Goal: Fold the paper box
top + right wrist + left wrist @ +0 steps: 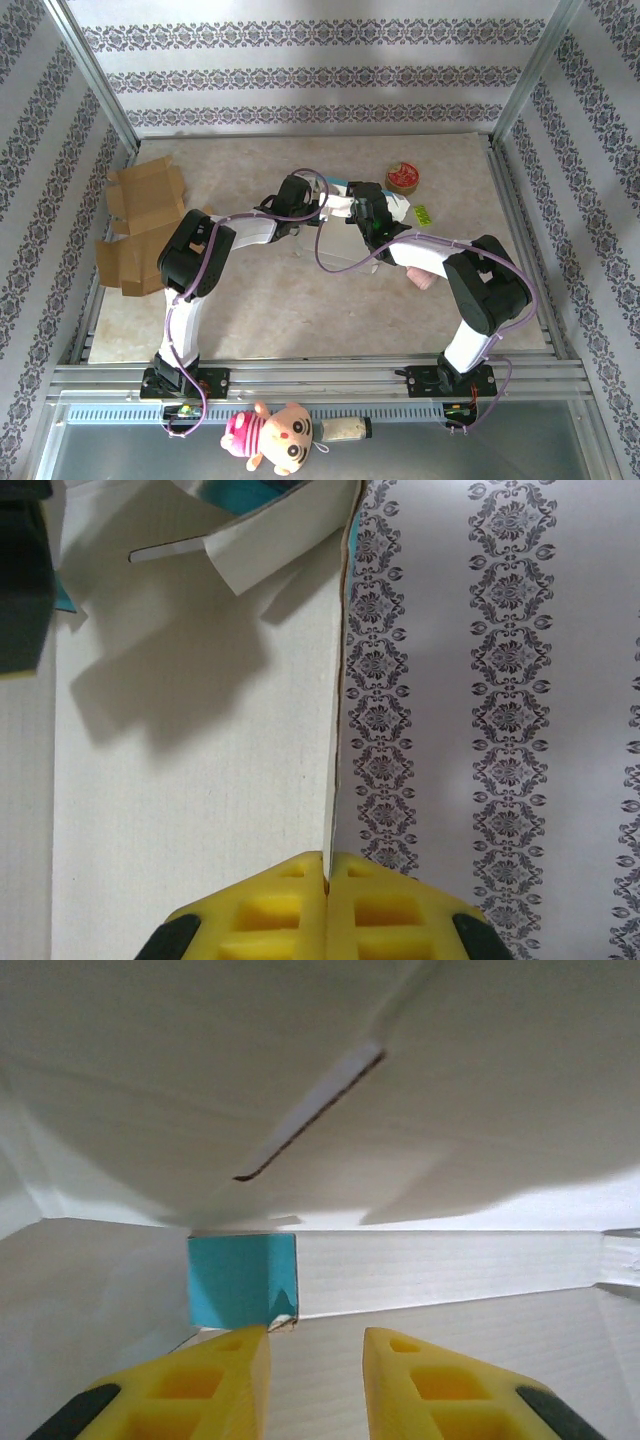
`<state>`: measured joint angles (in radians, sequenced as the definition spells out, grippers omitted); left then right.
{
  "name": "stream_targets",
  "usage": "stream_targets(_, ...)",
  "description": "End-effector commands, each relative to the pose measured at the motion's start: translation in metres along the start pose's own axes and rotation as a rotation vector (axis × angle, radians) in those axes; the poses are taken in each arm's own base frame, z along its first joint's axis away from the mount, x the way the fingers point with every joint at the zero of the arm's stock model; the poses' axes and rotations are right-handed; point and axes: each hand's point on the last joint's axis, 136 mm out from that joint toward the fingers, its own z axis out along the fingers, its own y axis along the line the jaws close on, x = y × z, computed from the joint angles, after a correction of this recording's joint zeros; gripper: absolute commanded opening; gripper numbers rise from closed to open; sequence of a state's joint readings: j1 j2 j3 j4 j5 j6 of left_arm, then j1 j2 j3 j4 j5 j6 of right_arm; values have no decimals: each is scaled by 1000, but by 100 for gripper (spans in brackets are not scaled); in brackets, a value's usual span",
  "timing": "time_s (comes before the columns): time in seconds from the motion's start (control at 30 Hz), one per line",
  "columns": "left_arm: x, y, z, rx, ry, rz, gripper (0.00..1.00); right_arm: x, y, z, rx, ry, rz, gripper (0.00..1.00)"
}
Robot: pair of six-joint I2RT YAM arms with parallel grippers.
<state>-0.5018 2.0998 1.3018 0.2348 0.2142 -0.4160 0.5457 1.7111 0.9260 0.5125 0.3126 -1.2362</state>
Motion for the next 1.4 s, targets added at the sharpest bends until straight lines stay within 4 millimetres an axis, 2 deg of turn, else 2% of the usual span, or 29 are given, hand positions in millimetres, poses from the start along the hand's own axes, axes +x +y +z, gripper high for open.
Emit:
stream_targets(0.0,-7,-22,7,126,-39,18,31,-10,3,-7,-16,-44,13,3)
stream_targets(0.1,-10,-21,-2,118,-57,26,31,-8,5,-7,-22,-35,8,3)
stream_targets(0.17,-17,-24,-17,113,-89,43,35,-6,6,-7,-22,-29,2,3)
stream_targets(0.27,-28,-19,-51,63,-144,61,45,-3,6,-8,-17,-21,-8,3)
stream_targets(0.43,-36,17,-110,-94,-183,62,52,1,4,-8,-12,-15,-4,3)
stream_targets(0.53,-38,40,-134,-165,-163,86,53,1,4,-7,-13,-15,-7,3)
stream_targets(0.6,-39,49,-142,-177,-137,116,54,0,5,-6,-15,-16,-8,3)
stream_targets(0.73,-43,49,-139,-75,-46,191,57,-3,5,-5,-17,-21,-10,3)
stream_targets(0.93,-48,21,-117,150,36,288,61,-6,5,-6,-21,-25,-19,3)
stream_targets(1.17,-67,26,-80,166,32,277,63,-6,5,-6,-25,-23,-20,3)
stream_targets(1.2,-68,28,-75,164,39,274,61,-5,5,-6,-26,-22,-20,3)
stream_targets(1.37,-70,32,-62,150,63,273,30,-7,9,-7,-37,-23,-16,4)
